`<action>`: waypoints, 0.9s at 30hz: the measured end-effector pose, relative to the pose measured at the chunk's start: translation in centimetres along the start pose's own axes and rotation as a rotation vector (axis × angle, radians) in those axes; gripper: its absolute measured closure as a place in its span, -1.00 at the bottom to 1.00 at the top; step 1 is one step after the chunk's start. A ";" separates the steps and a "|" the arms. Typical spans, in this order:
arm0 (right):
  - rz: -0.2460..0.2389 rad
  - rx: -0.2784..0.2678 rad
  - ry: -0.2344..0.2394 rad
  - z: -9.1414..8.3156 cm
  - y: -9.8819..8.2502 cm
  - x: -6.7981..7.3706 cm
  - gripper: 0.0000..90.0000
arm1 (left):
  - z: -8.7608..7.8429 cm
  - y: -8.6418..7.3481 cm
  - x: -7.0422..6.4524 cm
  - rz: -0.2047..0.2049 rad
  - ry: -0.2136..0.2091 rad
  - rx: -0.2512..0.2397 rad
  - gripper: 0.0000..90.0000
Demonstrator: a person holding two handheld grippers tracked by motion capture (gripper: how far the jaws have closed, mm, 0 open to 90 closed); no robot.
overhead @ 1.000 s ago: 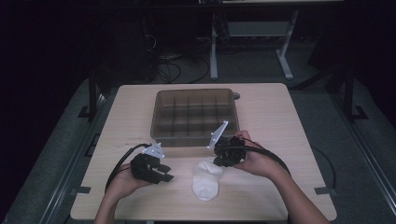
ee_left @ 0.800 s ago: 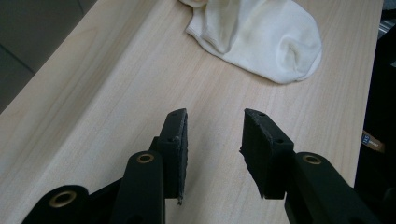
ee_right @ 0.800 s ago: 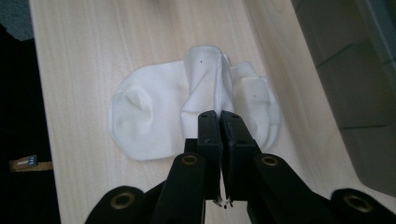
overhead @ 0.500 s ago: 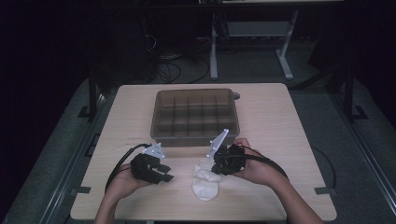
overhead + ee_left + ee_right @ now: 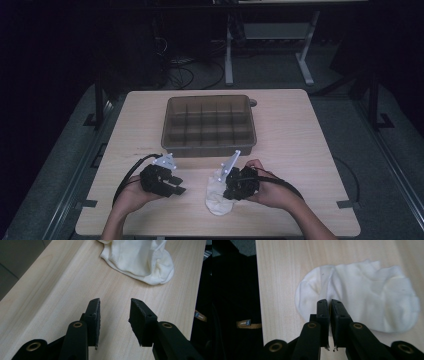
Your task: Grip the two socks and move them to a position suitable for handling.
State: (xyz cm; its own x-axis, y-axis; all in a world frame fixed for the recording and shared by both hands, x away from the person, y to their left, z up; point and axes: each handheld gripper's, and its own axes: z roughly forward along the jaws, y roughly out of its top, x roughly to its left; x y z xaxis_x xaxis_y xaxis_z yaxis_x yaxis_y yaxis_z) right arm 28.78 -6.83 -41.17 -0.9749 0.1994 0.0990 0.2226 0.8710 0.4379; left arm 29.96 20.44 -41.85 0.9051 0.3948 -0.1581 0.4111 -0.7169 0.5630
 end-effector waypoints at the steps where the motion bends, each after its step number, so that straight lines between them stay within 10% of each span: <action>1: -0.001 0.010 0.005 0.3 0.0 0.1 0.87 | 0.0 0.0 0.0 0.002 -0.001 0.002 0.35; 12: -0.035 0.036 0.075 2.4 -0.2 1.4 0.81 | -0.1 0.0 0.0 0.006 0.003 -0.003 0.35; 27: -0.003 -0.053 0.030 -1.3 0.5 0.3 0.64 | -0.1 0.0 0.0 0.000 0.002 -0.008 0.35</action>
State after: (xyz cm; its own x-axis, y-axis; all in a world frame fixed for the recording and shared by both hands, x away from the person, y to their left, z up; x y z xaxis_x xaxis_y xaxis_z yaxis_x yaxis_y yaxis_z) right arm 28.60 -6.92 -39.76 -0.9753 0.1825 0.1242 0.2201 0.8465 0.4848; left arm 29.92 20.49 -41.72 0.9050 0.3956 -0.1566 0.4099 -0.7122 0.5698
